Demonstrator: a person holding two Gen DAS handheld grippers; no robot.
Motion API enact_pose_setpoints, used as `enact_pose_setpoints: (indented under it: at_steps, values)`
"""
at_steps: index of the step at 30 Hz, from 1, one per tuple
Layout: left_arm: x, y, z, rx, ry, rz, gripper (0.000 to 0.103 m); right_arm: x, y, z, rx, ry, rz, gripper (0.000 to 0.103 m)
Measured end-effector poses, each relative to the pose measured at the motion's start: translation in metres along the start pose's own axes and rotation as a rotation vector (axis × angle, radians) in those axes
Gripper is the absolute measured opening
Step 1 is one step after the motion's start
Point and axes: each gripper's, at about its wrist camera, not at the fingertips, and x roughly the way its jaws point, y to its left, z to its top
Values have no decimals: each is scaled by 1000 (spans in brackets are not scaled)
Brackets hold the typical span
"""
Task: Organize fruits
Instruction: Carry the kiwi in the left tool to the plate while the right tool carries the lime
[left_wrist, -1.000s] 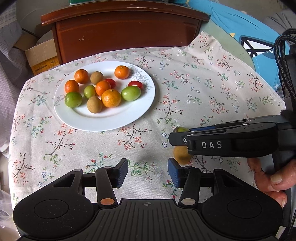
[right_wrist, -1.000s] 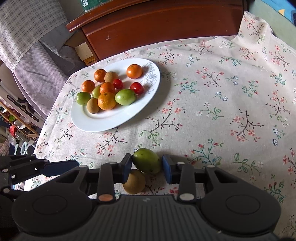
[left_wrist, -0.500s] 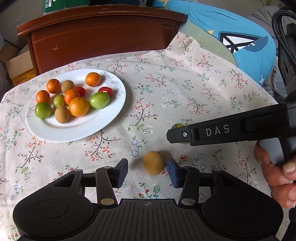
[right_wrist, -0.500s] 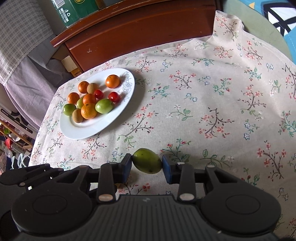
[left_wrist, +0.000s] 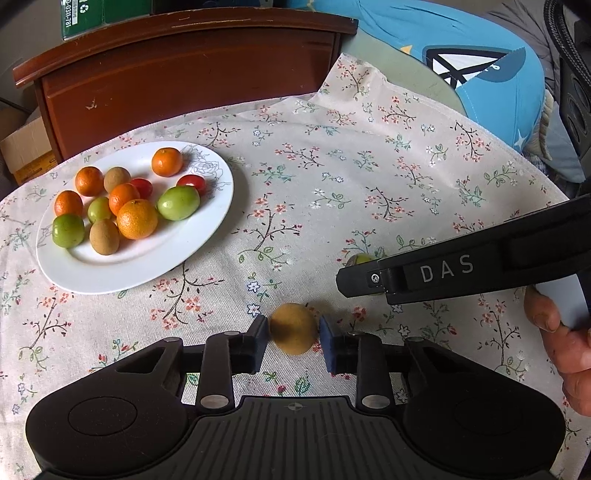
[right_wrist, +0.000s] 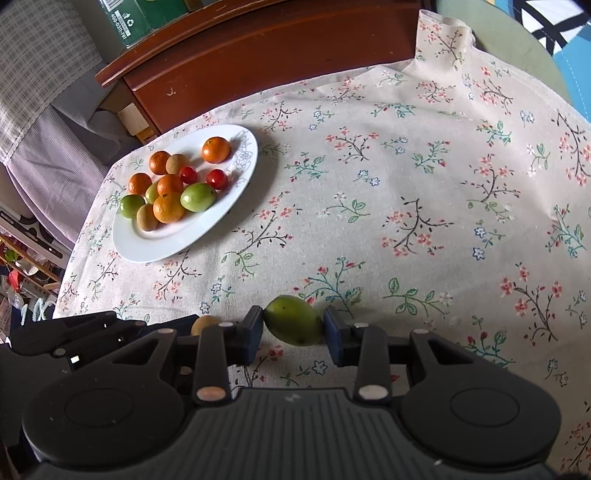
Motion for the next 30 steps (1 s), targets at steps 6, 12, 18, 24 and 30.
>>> enact_pose_setpoints:
  at_steps: [6,12,18,24,30]
  values:
    - [-6,6,3,-31,-9,22,24,-1,2,1,-3,-7,1,36]
    - [-22,28,14,-127,-54,46,24,-12,5,8,7,-55,48,36]
    - [-39,45,25,-187,-113,71,24,-22,14,15,-9,-112,100,36]
    - [-55,58,37,-218,-162,106,24,-26,27,24,-39,-159,137,36]
    - [-56,84,47,-246,-151,161,25,-18,37,37,-42,-184,165,36]
